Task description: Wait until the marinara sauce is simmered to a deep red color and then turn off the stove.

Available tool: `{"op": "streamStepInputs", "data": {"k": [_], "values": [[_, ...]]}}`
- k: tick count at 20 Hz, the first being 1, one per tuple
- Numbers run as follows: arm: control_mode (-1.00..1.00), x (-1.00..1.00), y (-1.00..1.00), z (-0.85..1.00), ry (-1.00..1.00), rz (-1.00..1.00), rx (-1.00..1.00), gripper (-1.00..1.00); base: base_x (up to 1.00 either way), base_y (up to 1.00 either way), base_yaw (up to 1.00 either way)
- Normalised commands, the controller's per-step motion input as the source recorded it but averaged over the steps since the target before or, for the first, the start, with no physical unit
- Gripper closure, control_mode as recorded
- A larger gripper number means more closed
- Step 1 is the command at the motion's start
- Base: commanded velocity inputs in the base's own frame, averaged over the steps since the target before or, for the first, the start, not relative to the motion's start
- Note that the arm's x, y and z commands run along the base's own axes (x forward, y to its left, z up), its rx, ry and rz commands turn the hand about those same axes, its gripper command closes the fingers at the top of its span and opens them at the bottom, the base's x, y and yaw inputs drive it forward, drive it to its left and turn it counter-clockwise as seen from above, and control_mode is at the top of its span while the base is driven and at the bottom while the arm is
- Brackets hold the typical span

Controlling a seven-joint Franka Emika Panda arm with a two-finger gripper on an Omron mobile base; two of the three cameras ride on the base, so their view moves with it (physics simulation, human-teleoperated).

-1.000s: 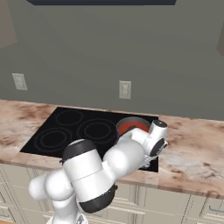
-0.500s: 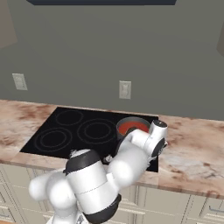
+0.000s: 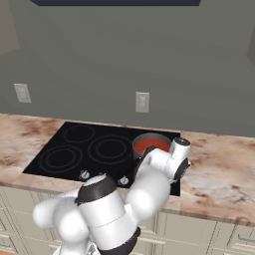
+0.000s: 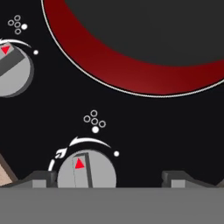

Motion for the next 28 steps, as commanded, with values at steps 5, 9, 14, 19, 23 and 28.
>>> {"op": "streamStepInputs", "data": {"k": [5, 9, 14, 19, 23, 28], "values": [[-1.00, 0.00, 0.00, -0.17, 0.00, 0.00, 0.00, -1.00, 0.00, 0.00, 0.00], [-1.00, 0.00, 0.01, -0.13, 0.00, 0.00, 0.00, -1.00, 0.00, 0.00, 0.00], [-1.00, 0.00, 0.02, -0.10, 0.00, 0.00, 0.00, 1.00, 0.00, 0.00, 0.00], [-1.00, 0.00, 0.00, -0.01, 0.00, 0.00, 0.00, 1.00, 0.00, 0.00, 0.00], [-1.00, 0.00, 0.00, 0.00, 0.00, 0.00, 0.00, 1.00, 0.00, 0.00, 0.00], [-1.00, 0.00, 0.00, 0.00, 0.00, 0.00, 0.00, 1.00, 0.00, 0.00, 0.00]]}}
